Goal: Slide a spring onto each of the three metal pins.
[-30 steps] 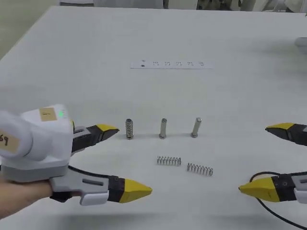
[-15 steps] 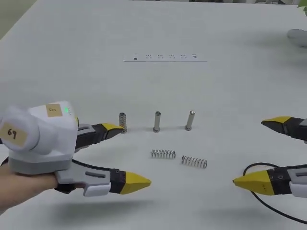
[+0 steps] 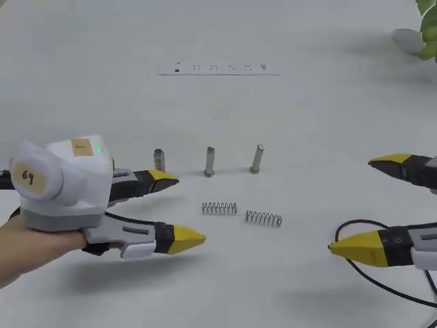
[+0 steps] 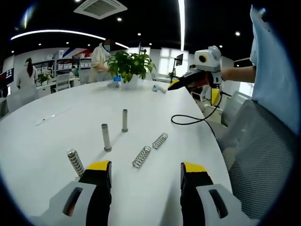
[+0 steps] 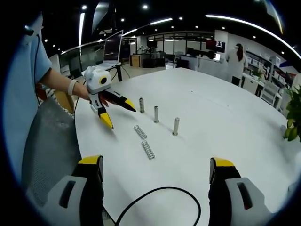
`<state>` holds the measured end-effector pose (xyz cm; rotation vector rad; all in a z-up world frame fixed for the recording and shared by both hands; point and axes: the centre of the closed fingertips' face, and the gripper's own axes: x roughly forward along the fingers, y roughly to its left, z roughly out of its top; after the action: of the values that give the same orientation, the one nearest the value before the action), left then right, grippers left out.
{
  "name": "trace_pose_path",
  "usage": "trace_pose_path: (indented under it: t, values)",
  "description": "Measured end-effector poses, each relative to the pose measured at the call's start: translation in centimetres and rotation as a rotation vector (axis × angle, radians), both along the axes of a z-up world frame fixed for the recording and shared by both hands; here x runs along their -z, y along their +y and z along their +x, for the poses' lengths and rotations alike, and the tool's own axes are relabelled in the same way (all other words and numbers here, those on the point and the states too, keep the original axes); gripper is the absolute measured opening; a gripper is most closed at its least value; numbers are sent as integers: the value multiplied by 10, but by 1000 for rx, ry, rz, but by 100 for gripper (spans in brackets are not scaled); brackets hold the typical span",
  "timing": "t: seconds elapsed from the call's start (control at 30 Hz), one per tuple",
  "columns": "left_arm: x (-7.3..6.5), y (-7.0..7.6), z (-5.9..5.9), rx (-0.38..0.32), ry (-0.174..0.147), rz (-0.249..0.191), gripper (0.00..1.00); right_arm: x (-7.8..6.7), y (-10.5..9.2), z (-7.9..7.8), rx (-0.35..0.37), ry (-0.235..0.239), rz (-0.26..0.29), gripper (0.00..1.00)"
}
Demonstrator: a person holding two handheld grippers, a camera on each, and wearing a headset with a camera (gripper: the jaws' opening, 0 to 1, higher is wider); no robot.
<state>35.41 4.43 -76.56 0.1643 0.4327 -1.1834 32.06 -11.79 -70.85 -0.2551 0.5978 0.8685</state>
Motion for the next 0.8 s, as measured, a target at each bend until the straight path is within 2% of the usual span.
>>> trace_pose_path:
  t: [0.2,0.53,0.8]
  values:
    - [7,-6,4,8,-1,-1,47,2,-2,-4,10,10,-1,91]
    - [20,-12,13,21,5,2,31,-2,-7,-8,32,10,-1,92]
    - [25,-16,17,24,0,9,24,-2,-9,-11,40,17,0,91]
